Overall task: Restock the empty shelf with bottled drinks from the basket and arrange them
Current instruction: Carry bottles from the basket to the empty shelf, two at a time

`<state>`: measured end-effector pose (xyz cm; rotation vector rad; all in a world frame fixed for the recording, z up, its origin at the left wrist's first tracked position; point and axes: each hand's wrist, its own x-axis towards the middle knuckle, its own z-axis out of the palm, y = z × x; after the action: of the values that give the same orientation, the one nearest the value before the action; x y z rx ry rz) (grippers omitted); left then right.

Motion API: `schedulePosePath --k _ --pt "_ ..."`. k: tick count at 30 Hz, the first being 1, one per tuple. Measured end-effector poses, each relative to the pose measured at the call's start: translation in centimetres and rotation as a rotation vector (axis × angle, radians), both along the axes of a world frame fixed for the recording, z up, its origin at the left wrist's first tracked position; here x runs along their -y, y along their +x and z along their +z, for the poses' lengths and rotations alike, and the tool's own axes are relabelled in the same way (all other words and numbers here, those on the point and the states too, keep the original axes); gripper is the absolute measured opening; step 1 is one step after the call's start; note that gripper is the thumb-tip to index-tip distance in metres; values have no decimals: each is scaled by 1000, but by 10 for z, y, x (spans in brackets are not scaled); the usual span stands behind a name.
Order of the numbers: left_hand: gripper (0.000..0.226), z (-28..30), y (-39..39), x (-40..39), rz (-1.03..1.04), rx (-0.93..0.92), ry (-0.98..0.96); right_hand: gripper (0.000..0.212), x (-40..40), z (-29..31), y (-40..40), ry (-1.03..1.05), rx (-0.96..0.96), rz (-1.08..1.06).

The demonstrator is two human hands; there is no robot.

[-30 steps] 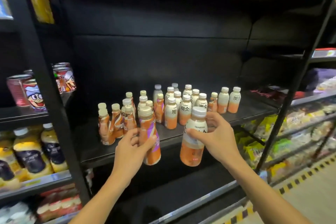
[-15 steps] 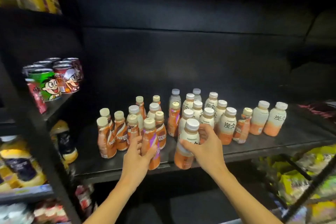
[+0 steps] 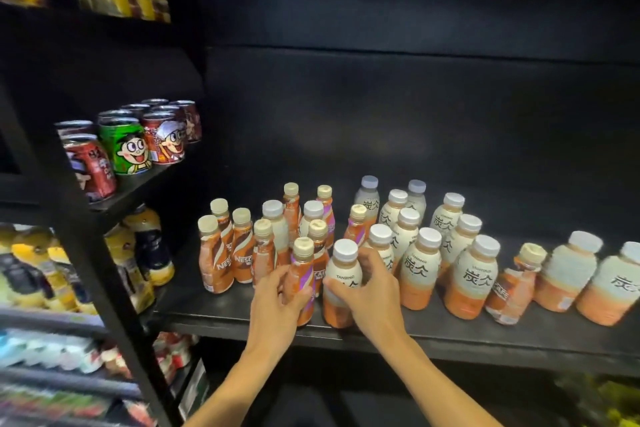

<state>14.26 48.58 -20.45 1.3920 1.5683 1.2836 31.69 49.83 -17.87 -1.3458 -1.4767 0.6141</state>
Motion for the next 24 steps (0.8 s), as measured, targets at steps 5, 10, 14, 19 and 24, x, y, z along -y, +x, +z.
schedulePosePath --k 5,10,14,19,24 --pt "46 -7 6 -7 16 -45 -1 56 -7 -7 -3 -12 -9 24" --pt "52 -9 3 -16 28 -121 0 58 -12 -8 -7 -10 31 12" --pt "54 -9 2 -21 26 -121 -12 66 -13 -8 -12 -17 95 -12" --pt "56 -7 0 -28 7 -119 -14 64 -11 -2 -16 -76 116 -9" --pt "64 7 2 -22 -10 -209 33 57 -10 11 -13 -84 199 -8"
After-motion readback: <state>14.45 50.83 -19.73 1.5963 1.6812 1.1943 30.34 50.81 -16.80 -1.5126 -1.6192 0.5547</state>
